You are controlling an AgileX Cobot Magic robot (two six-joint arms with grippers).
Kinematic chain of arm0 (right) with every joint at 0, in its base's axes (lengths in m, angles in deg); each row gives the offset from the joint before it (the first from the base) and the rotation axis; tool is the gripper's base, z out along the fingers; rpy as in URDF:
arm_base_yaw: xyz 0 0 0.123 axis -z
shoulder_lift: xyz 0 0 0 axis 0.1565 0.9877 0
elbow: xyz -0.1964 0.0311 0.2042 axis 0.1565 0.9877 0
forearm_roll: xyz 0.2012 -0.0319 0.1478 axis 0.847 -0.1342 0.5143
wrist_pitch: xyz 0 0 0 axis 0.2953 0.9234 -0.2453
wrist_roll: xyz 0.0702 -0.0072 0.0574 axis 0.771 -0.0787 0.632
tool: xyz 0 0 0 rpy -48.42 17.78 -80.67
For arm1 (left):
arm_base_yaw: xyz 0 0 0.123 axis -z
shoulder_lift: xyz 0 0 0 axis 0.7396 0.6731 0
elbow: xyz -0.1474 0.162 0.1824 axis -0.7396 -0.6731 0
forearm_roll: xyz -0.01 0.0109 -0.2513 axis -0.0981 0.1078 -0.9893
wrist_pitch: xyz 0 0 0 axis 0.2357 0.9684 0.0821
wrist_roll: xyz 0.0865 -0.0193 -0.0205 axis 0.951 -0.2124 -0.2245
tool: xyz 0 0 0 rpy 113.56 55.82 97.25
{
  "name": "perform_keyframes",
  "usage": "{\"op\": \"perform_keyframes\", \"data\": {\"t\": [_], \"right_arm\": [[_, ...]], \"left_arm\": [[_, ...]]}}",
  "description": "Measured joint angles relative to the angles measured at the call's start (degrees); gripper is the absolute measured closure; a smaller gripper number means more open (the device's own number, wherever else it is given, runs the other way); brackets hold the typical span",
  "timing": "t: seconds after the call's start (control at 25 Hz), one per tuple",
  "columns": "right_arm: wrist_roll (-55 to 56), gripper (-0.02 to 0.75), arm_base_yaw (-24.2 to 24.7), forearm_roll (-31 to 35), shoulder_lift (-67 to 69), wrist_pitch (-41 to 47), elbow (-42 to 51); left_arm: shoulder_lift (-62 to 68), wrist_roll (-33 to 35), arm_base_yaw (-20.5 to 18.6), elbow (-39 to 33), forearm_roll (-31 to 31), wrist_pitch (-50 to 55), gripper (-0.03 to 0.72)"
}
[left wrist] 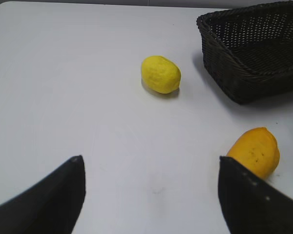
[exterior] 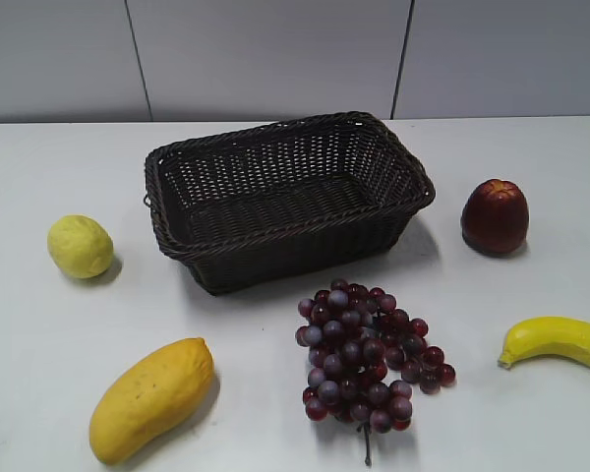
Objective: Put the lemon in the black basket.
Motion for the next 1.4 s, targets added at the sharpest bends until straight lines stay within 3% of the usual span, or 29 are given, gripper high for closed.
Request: {"op": "perform_keyframes", "data": {"t": [0.48, 0.72, 0.88, 1.16, 1.4], "right_arm": [[0.0, 0.155, 0.0, 0.0, 0.0, 0.0, 0.0], [0.0, 0.155, 0.0, 0.0, 0.0, 0.0, 0.0], [0.0, 0.155, 0.0, 0.0, 0.0, 0.0, 0.0], [0.0, 0.155, 0.0, 0.0, 0.0, 0.0, 0.0], [0.0, 0.155, 0.0, 0.0, 0.0, 0.0, 0.0]], "left_arm": [[0.0, 0.0, 0.0, 0.0, 0.0, 0.0, 0.061], [0.0, 0.0, 0.0, 0.0, -0.1, -0.1, 0.107], [1.7, 0.0, 0.0, 1.1, -0.4, -4.1, 0.114], [23.2, 0.0, 0.0, 2.0, -4.0, -21.1, 0.114], [51.4, 0.0, 0.0, 7.1, -10.9, -24.4, 0.114]]}}
